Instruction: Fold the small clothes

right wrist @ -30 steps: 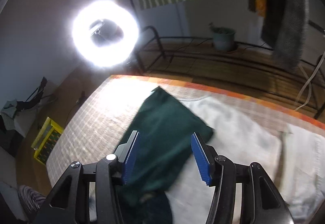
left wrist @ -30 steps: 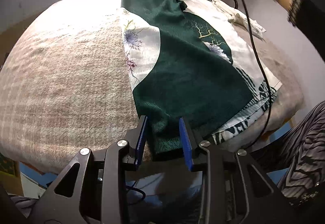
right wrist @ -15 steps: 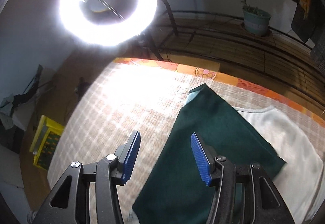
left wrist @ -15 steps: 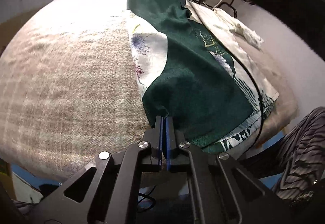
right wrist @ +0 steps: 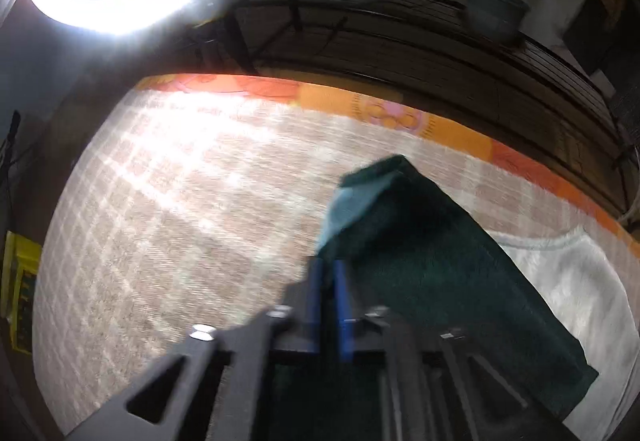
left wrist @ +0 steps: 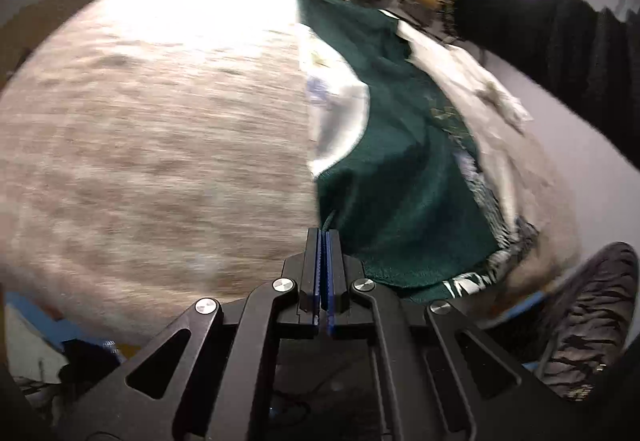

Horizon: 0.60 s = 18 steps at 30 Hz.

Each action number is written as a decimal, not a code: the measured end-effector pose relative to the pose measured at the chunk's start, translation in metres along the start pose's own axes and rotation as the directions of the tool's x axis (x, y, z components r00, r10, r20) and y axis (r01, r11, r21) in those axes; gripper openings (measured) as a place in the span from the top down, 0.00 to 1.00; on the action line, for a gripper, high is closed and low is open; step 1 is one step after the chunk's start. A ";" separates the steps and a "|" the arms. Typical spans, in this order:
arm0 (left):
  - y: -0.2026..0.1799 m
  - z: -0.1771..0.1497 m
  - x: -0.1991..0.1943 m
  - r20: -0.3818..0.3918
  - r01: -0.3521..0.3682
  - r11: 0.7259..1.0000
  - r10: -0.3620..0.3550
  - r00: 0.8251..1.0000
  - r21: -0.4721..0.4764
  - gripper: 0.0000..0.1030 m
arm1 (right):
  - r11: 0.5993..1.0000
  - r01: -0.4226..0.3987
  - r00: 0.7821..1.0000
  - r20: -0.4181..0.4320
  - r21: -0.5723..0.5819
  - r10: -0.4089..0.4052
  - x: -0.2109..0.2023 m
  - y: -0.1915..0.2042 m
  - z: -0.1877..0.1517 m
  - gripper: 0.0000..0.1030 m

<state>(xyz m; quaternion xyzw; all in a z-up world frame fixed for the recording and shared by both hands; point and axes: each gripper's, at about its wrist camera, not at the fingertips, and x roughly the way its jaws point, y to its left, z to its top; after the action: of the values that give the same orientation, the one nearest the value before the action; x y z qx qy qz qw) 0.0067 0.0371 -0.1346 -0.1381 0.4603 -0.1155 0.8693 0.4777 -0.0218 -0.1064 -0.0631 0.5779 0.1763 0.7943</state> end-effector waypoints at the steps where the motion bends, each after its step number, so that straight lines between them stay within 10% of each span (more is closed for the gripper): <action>1: 0.003 0.000 -0.005 0.016 -0.033 0.999 0.034 0.999 -0.008 1.00 | 0.999 -0.034 0.999 0.007 0.008 0.034 -0.003 0.003 0.003 1.00; 3: 0.007 0.001 -0.013 0.051 -0.081 0.997 0.082 0.995 -0.016 1.00 | 0.996 -0.087 0.996 0.030 0.023 0.087 -0.010 0.006 0.008 0.99; 7: -0.001 0.002 -0.017 0.079 -0.048 0.999 0.047 0.996 0.004 0.77 | 0.999 -0.035 0.997 0.061 -0.024 0.037 -0.025 0.012 0.010 0.51; 9: -0.018 0.002 -0.010 0.062 -0.028 0.997 0.024 0.998 0.068 0.60 | 0.999 0.007 0.999 0.036 -0.048 -0.006 -0.023 0.012 0.005 0.51; 13: -0.041 0.001 0.014 0.012 -0.093 0.979 0.093 0.996 0.184 0.60 | 0.999 0.028 0.999 -0.030 -0.042 -0.030 -0.009 0.004 -0.004 0.48; 16: -0.042 0.005 0.019 0.038 -0.139 0.972 0.134 0.990 0.191 0.95 | 0.997 0.054 0.998 -0.028 -0.060 -0.056 0.001 0.004 -0.006 0.65; 18: -0.037 0.008 0.019 0.033 -0.120 0.980 0.116 0.993 0.160 0.99 | 0.994 0.069 0.997 -0.015 -0.085 -0.071 -0.001 0.006 -0.006 0.87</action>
<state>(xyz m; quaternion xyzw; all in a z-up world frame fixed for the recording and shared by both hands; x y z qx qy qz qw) 0.0209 -0.0025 -0.1327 -0.0408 0.4467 -0.0992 0.8883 0.4696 -0.0180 -0.1070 -0.1186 0.5744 0.1722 0.7914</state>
